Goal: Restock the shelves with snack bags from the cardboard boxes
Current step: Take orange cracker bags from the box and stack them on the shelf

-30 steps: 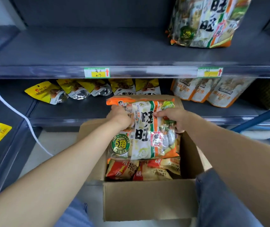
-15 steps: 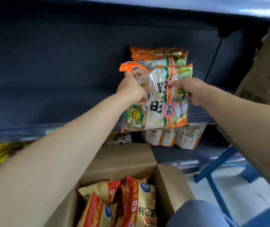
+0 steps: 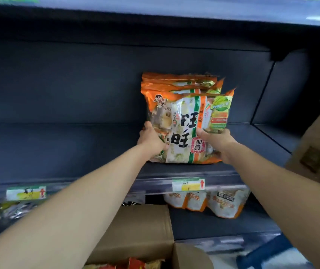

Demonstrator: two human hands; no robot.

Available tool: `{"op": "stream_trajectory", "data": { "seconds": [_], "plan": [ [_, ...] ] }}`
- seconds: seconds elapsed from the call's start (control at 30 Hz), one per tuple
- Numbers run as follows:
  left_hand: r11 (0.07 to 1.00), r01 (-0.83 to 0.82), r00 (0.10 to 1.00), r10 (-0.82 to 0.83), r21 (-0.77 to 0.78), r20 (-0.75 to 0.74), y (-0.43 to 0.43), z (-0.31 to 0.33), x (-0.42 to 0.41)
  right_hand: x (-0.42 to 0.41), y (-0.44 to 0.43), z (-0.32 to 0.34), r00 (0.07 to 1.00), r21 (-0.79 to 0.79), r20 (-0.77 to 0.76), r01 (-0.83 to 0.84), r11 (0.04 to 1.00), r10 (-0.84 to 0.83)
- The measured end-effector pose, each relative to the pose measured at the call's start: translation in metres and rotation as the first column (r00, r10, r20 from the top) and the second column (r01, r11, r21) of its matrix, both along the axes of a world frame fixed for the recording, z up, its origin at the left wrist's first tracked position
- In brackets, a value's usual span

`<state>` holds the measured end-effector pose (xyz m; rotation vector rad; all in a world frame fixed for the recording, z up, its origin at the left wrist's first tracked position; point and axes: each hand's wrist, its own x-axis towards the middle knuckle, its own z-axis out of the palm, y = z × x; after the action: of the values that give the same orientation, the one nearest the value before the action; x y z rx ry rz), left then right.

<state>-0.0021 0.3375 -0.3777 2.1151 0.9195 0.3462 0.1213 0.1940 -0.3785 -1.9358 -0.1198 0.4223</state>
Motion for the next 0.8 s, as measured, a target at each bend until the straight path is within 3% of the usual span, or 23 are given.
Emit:
{"op": "stream_trajectory", "data": {
  "seconds": [0.2, 0.3, 0.43, 0.57, 0.7, 0.8],
  "plan": [
    [0.999, -0.024, 1.0, 0.023, 0.022, 0.012, 0.001, -0.005, 0.017, 0.026, 0.006, -0.023, 0.999, 0.094, 0.042, 0.021, 0.995, -0.025],
    [1.0, -0.017, 0.999, 0.017, -0.008, 0.035, 0.001, -0.006, 0.015, 0.001, 0.004, -0.013, 0.99, 0.012, 0.105, 0.094, 0.996, -0.094],
    [1.0, 0.006, 0.999, -0.005, -0.023, 0.039, 0.0, -0.005, 0.001, -0.018, 0.007, -0.014, 0.946, -0.071, 0.247, 0.233, 0.97, -0.209],
    [1.0, 0.029, 0.997, -0.028, -0.007, 0.07, 0.004, 0.002, -0.031, -0.052, 0.01, -0.006, 0.854, -0.031, 0.436, 0.33, 0.944, -0.284],
    [0.997, 0.077, 0.995, -0.078, 0.02, 0.067, 0.003, 0.001, -0.083, -0.105, 0.014, -0.012, 0.794, 0.023, 0.588, 0.172, 0.985, -0.153],
    [0.994, 0.105, 0.994, -0.106, 0.029, 0.009, 0.002, -0.015, -0.131, -0.153, 0.022, -0.032, 0.834, 0.038, 0.551, -0.062, 0.997, 0.031]
  ]
}}
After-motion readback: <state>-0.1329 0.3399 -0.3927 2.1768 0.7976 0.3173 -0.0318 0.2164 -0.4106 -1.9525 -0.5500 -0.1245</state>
